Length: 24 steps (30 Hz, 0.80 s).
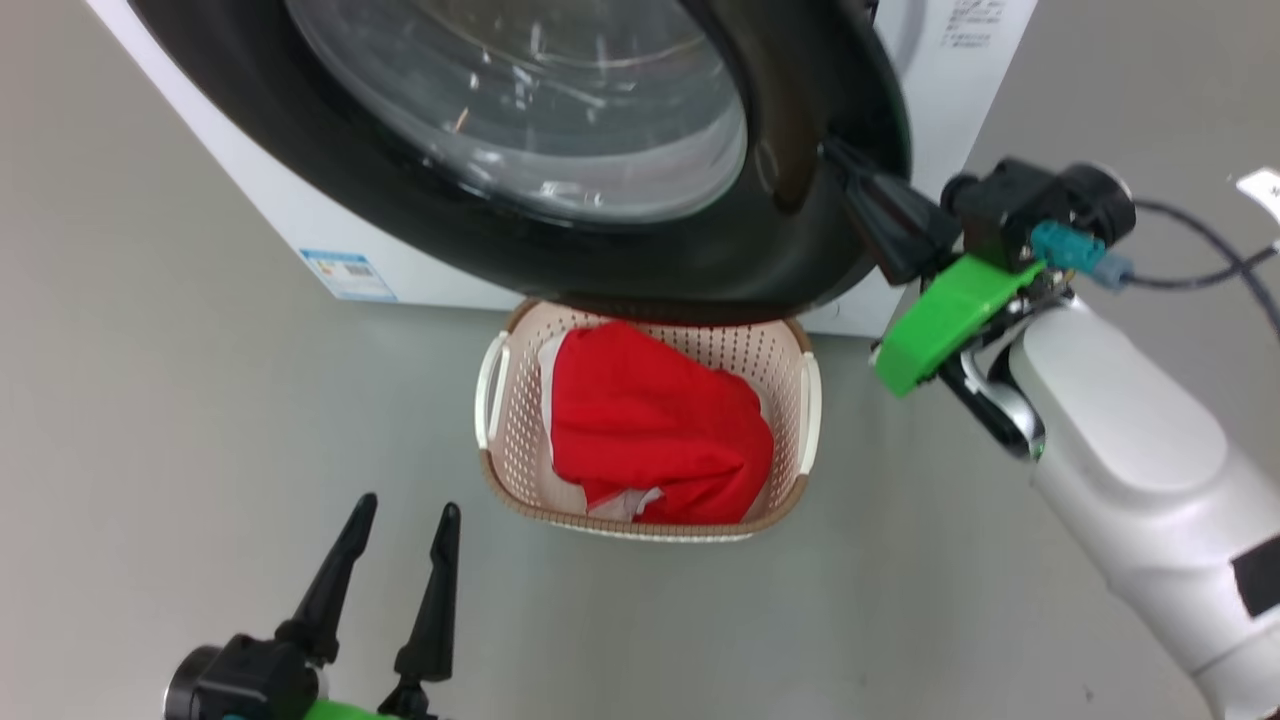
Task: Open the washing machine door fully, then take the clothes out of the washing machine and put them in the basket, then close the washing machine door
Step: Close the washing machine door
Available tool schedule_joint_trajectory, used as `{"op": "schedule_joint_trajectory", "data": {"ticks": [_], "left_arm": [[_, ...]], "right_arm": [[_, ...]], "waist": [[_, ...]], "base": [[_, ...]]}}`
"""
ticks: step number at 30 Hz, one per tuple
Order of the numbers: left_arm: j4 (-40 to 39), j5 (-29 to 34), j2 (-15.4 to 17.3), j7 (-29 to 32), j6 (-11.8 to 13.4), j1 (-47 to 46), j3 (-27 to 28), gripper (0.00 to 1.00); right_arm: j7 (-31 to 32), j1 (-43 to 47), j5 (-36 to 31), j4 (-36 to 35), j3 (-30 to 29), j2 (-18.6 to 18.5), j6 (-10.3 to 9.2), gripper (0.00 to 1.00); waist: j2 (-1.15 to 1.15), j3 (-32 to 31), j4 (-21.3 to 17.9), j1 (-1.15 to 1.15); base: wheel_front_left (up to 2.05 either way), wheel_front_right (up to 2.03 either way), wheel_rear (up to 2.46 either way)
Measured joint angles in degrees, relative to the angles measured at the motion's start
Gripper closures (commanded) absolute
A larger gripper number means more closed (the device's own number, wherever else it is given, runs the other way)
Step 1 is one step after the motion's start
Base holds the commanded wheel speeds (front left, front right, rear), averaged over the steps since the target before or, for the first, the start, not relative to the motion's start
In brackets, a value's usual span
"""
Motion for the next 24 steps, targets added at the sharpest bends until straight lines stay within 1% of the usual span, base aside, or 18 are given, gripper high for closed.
{"op": "schedule_joint_trajectory", "data": {"ticks": [5,7,10,12,16,19,21,24], "left_arm": [[0.29,-0.05,-0.11,0.0,0.1,-2.18,-1.07,0.0],[0.41,-0.05,-0.12,0.0,0.16,-2.93,-1.51,0.0],[0.83,-0.05,-0.15,0.0,0.16,-3.75,-2.14,0.0],[0.85,-0.05,-0.19,0.0,0.16,-4.38,-2.47,0.0],[0.93,-0.05,-0.23,0.0,0.16,-5.76,-3.25,0.0],[1.19,-0.04,-0.3,0.0,0.15,-6.48,-4.02,0.0],[1.36,-0.04,-0.31,0.0,0.16,-6.6,-4.14,0.0],[1.9,-0.05,-0.32,0.0,0.16,-7.11,-4.2,0.0]], "right_arm": [[0.0,-6.25,1.74,3.96,2.98,-0.47,0.26,1.0],[0.0,-8.82,2.29,5.72,3.31,-0.52,0.26,1.0],[0.0,-12.37,5.34,8.78,3.55,-0.37,0.26,1.0],[0.0,-14.78,6.03,11.17,4.09,-0.34,0.26,1.0],[0.0,-19.03,9.24,14.72,4.11,0.7,0.33,1.0],[0.0,-20.85,9.06,15.9,3.12,1.77,0.85,1.0],[0.0,-20.94,6.56,15.73,0.96,2.53,1.34,1.0],[0.01,-20.63,2.45,15.63,-1.71,3.72,1.33,1.0]], "waist": [[0.0,2.81,0.36,0.0],[0.0,3.83,0.46,0.0],[0.0,5.26,0.56,0.0],[0.0,6.19,0.64,0.0],[0.0,8.05,0.79,0.0],[0.0,9.19,0.91,0.0],[0.0,9.72,0.97,0.0],[0.0,9.75,1.03,0.0]], "base": [[0.0,0.0,0.0],[0.0,0.0,0.0],[0.0,0.0,0.0],[0.0,0.0,0.0],[0.0,0.0,0.0],[0.0,0.0,0.0],[0.0,0.0,0.0],[0.0,0.0,0.0]]}}
